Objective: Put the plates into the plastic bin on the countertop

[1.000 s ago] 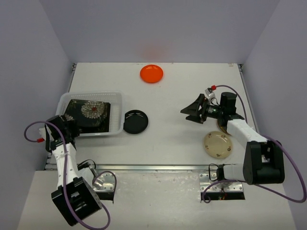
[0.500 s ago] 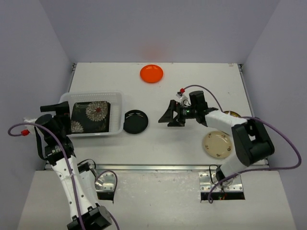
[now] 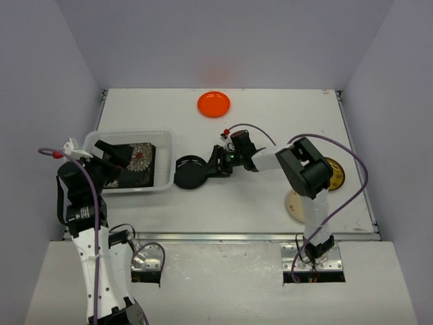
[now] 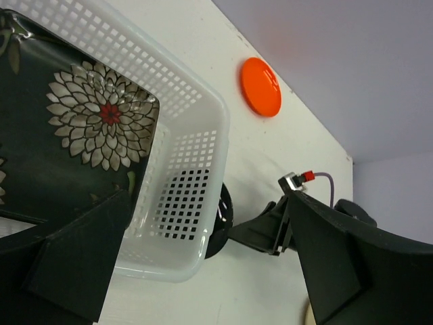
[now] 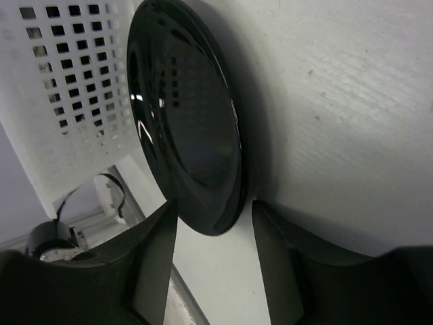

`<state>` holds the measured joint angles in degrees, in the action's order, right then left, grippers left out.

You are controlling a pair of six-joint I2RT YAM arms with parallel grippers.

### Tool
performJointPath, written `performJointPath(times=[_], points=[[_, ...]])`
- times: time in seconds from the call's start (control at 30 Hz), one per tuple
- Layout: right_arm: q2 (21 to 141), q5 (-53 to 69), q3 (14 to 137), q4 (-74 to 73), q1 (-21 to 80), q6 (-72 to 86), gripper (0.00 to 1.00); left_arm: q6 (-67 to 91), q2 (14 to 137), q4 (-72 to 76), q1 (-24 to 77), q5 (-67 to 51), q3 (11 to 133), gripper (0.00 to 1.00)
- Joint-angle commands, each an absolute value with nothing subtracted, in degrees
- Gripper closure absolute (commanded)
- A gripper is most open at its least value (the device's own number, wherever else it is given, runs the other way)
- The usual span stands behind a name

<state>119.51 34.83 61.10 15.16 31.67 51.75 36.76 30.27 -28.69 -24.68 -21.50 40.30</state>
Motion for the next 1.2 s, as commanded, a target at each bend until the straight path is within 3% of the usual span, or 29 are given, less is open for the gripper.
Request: performJointPath(times=[0.0, 0.17, 0.3, 0.53, 0.63, 0.87, 1.1, 1.17], points=[[125.3, 24.8, 59.5, 19.8, 32.3, 59.9, 0.55, 29.3, 26.6, -26.8, -21.5, -22.1, 38.2, 0.0], [128.3, 23.4, 59.1, 22.3, 32.5, 63.9, 0.8, 27.2, 26.5, -26.5, -18.2, -23.4, 37.2, 0.0], [121.3, 20.4, 52.7, 22.7, 32.3, 62.9, 0.99, 25.4, 29.2, -25.1, -15.0, -27.3, 37.5, 0.0], [92.8, 12.0, 44.3, 7.1, 28.6, 47.6, 1.0, 24.1, 38.5, -21.9, -10.5, -37.8, 38.3, 0.0], [84.4, 20.4, 44.6, -1.0, 24.0, 39.4, 1.0, 24.8, 41.9, -18.4, -6.9, -41.6, 39.3, 0.0], [77.8, 45.5, 48.2, -4.1, 19.4, 37.2, 1.0, 27.5, 51.3, -11.2, 2.0, -45.3, 40.3, 0.02], [76.1, 45.6, 49.1, -3.0, 20.9, 39.6, 1.0, 33.3, 57.7, -3.2, 11.2, -43.0, 40.7, 0.12], [76.3, 45.3, 49.2, -2.5, 21.6, 40.1, 1.0, 34.7, 59.0, -1.3, 12.6, -41.8, 41.2, 0.2]])
